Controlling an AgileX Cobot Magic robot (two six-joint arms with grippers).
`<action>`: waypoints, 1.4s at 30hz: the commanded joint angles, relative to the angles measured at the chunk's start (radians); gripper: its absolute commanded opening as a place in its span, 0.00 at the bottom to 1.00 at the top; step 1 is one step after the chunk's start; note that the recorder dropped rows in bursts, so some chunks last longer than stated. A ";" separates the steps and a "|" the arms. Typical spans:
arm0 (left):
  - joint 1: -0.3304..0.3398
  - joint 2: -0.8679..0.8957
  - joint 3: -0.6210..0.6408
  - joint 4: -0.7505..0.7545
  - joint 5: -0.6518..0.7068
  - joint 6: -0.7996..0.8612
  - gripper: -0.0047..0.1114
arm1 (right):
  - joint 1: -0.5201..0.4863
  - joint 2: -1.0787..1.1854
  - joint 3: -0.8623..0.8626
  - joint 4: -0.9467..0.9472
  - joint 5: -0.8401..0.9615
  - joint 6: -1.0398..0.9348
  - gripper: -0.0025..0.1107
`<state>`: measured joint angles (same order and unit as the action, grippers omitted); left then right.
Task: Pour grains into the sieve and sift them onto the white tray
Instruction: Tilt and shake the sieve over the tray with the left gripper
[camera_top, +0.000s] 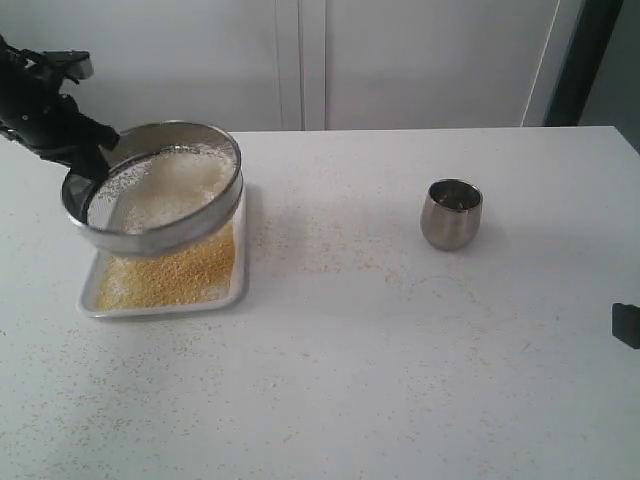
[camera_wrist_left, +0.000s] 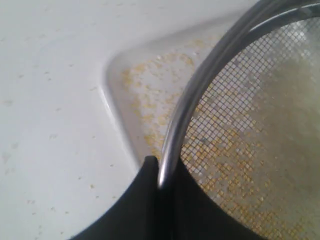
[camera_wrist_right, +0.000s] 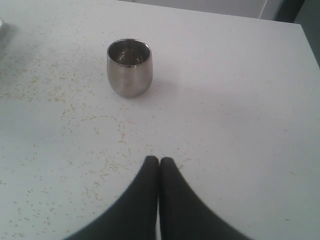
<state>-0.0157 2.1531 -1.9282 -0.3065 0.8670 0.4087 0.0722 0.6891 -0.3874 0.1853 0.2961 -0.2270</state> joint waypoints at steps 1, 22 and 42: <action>-0.014 -0.014 -0.004 -0.150 0.209 0.453 0.04 | -0.003 0.000 -0.005 0.001 -0.006 -0.005 0.02; 0.061 -0.032 -0.004 -0.215 -0.219 0.242 0.04 | -0.003 0.000 -0.005 0.001 -0.006 -0.005 0.02; 0.061 -0.167 0.205 -0.274 -0.381 0.297 0.04 | -0.003 0.000 -0.005 0.001 -0.006 -0.005 0.02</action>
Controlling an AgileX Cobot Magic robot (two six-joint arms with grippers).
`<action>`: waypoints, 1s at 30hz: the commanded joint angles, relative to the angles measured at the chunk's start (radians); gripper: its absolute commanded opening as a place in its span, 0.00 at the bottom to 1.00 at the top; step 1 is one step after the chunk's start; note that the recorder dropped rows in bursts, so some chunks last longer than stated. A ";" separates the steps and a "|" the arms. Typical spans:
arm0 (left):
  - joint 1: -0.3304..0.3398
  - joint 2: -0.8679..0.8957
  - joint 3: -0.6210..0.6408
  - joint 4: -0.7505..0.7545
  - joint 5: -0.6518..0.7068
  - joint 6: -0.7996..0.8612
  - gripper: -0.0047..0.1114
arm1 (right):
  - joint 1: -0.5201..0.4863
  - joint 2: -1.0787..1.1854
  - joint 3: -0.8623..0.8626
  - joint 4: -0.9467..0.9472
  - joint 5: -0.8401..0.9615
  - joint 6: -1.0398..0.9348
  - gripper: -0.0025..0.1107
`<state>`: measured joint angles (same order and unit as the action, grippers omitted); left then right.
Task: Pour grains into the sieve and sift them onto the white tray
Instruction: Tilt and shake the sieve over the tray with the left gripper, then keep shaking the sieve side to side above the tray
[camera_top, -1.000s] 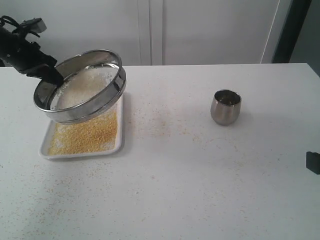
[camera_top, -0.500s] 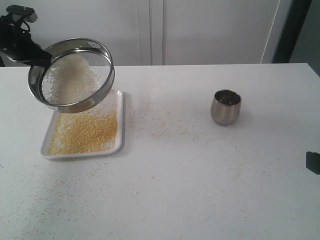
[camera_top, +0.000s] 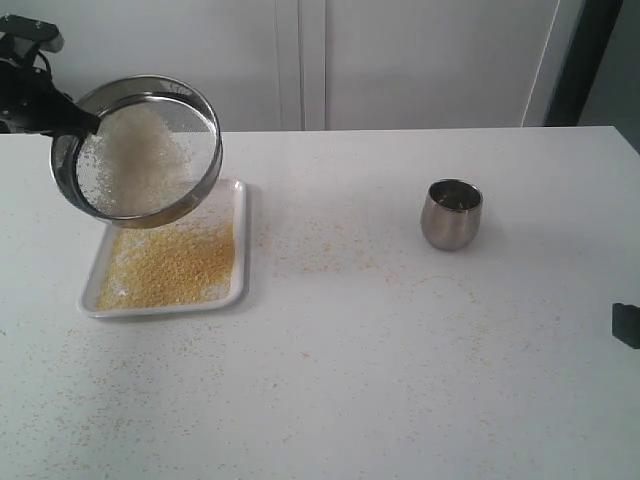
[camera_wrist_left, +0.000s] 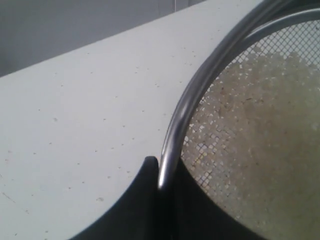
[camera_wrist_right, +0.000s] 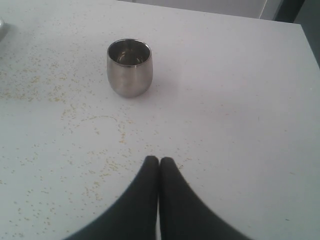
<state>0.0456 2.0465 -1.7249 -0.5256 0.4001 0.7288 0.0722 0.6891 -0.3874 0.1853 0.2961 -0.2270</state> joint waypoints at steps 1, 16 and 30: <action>0.000 -0.070 0.000 -0.048 0.127 -0.024 0.04 | -0.003 0.000 -0.005 0.001 -0.006 -0.005 0.02; -0.001 -0.032 -0.117 0.284 0.480 -0.630 0.04 | -0.003 0.000 -0.005 0.001 -0.006 -0.005 0.02; 0.020 -0.001 -0.068 -0.099 0.565 -0.229 0.04 | -0.003 0.000 -0.005 0.001 -0.006 -0.005 0.02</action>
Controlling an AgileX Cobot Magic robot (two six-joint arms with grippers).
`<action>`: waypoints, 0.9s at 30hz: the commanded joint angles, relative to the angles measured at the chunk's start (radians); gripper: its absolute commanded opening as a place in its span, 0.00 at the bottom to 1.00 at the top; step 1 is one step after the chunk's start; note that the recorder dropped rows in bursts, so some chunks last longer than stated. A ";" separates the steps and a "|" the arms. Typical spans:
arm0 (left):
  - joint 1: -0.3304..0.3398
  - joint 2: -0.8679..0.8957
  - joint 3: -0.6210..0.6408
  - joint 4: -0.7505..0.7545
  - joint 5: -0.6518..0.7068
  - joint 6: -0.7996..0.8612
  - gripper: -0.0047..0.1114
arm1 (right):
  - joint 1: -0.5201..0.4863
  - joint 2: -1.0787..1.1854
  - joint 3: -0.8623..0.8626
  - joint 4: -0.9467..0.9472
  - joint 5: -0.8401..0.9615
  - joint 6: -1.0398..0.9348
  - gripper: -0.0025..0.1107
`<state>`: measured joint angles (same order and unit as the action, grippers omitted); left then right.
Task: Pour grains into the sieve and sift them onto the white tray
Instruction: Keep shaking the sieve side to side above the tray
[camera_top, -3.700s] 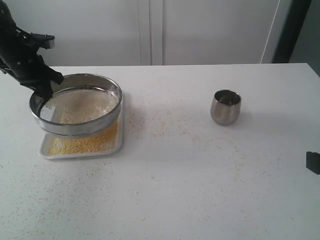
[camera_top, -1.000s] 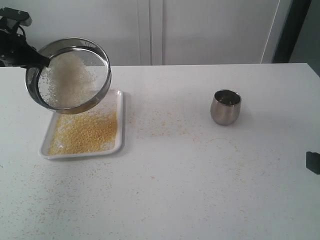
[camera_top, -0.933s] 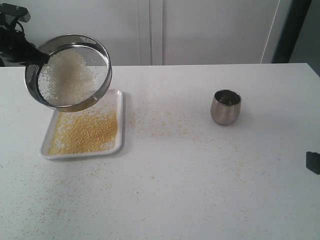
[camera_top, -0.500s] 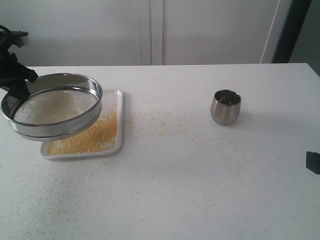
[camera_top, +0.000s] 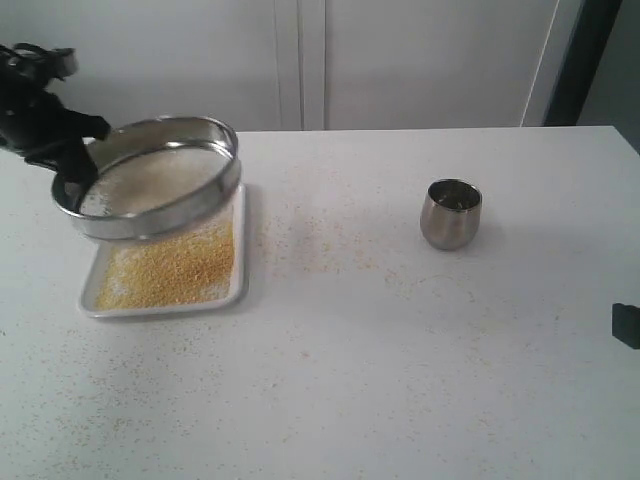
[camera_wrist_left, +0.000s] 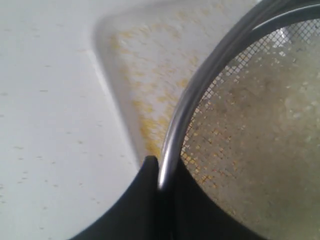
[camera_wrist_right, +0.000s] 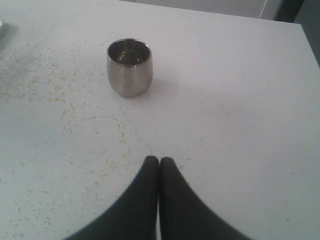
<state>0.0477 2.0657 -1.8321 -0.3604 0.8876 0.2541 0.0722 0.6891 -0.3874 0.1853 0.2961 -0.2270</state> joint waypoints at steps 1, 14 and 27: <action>0.003 -0.025 0.044 -0.195 0.082 0.252 0.04 | -0.003 0.000 -0.005 0.001 -0.006 -0.005 0.02; -0.060 -0.051 0.135 0.037 -0.060 0.087 0.04 | -0.003 0.000 -0.005 0.001 -0.006 -0.005 0.02; -0.100 -0.087 0.171 0.344 -0.142 -0.119 0.04 | -0.003 0.000 -0.005 0.001 -0.006 -0.005 0.02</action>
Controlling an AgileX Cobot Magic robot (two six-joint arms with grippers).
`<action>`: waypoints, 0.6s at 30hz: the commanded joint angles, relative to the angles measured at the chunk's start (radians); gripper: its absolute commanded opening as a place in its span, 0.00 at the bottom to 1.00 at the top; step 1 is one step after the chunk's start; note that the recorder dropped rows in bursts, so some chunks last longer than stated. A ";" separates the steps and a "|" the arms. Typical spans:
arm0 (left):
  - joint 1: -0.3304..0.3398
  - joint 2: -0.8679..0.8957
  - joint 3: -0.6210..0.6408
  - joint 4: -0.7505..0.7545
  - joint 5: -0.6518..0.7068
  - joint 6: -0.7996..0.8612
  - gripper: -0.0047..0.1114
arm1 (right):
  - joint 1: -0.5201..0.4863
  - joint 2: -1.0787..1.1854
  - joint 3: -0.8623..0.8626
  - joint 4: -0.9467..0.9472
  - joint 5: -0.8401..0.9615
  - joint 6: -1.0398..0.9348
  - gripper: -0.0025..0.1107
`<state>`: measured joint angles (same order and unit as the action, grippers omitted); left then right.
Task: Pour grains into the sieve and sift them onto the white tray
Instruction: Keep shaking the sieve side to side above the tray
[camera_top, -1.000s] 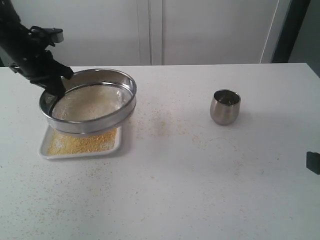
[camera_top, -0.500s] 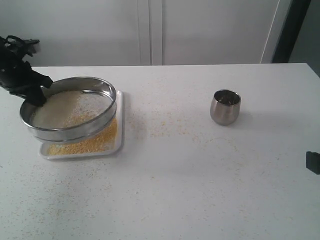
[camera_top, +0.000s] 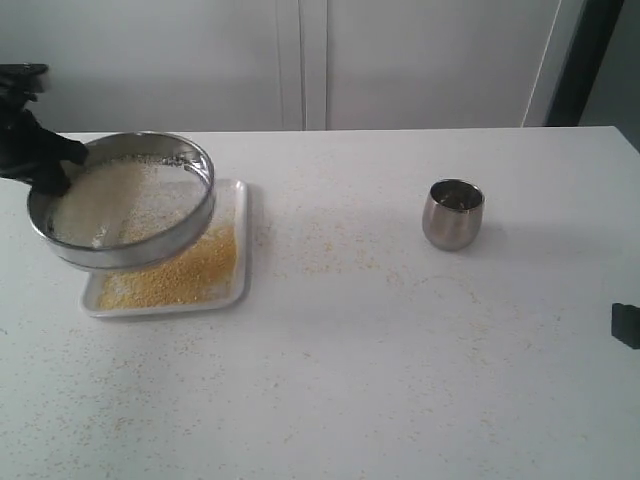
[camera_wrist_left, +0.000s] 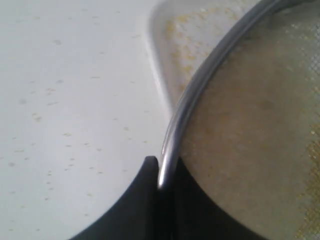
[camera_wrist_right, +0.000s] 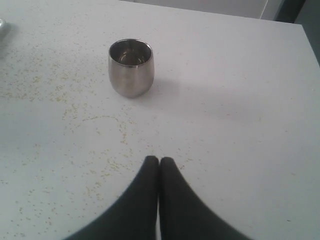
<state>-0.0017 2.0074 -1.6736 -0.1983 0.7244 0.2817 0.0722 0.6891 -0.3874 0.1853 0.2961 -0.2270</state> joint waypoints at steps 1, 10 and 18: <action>-0.014 -0.037 0.013 0.183 0.009 -0.195 0.04 | -0.003 0.000 -0.005 0.001 -0.006 -0.005 0.02; -0.068 -0.060 0.027 0.213 -0.050 -0.201 0.04 | -0.003 0.000 -0.005 0.001 -0.006 -0.005 0.02; -0.030 -0.070 0.087 -0.228 -0.033 0.174 0.04 | -0.003 0.000 -0.005 0.001 -0.008 -0.005 0.02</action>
<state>0.0620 1.9610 -1.6097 -0.3644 0.6489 0.3533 0.0722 0.6891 -0.3874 0.1853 0.2981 -0.2270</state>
